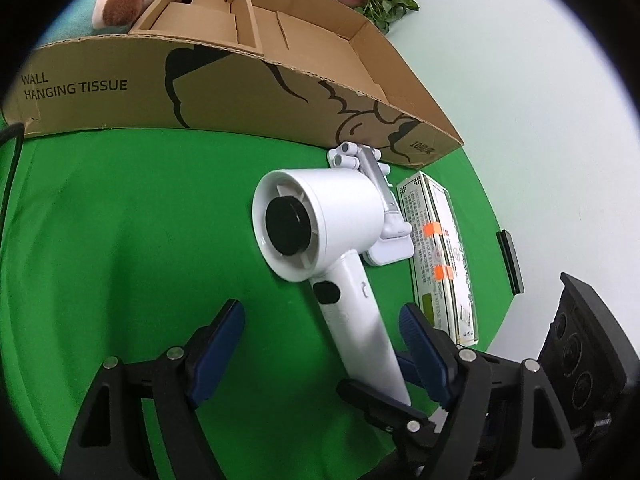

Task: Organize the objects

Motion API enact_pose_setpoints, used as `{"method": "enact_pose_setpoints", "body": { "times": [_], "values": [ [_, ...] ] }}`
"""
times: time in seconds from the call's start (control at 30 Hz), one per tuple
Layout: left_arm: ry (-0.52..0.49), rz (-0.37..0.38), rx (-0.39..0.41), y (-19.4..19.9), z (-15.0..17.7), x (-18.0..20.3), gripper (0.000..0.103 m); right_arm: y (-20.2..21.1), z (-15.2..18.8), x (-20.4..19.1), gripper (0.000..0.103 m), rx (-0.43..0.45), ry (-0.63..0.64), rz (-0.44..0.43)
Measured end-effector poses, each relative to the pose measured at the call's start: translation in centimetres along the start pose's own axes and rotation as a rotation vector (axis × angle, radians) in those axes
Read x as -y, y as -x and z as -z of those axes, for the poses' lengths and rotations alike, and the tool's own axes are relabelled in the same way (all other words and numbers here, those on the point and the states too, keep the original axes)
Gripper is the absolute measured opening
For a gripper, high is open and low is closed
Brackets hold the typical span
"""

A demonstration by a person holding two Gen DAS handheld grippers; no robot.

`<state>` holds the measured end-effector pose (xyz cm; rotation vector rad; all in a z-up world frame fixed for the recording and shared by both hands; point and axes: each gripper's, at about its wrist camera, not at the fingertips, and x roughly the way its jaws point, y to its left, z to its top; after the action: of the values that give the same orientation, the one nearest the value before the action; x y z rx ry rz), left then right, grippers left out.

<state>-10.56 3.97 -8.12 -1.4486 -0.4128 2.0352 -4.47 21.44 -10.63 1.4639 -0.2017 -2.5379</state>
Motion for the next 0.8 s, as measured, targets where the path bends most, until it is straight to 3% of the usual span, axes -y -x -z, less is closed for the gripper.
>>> {"method": "enact_pose_setpoints", "body": {
  "times": [0.17, 0.27, 0.5, 0.6, 0.8],
  "values": [
    [0.017, 0.019, 0.007, -0.3, -0.8, -0.3, 0.078, -0.7, -0.9, -0.5, 0.031, 0.016, 0.029, 0.057],
    [0.017, 0.018, 0.015, -0.2, -0.8, -0.3, 0.078, -1.0, -0.9, -1.2, 0.023, 0.022, 0.057, 0.097],
    [0.009, -0.036, 0.033, 0.0, -0.4, -0.1, 0.073, -0.2, -0.7, -1.9, 0.022, 0.030, 0.054, 0.063],
    [0.020, -0.064, 0.028, 0.1, -0.3, -0.3, 0.057, 0.3, -0.7, -1.6, 0.022, 0.035, 0.038, 0.050],
    [0.027, -0.040, 0.048, 1.2, 0.0, -0.3, 0.051, 1.6, -0.3, -1.7, 0.023, 0.051, 0.044, 0.064]
  ]
}}
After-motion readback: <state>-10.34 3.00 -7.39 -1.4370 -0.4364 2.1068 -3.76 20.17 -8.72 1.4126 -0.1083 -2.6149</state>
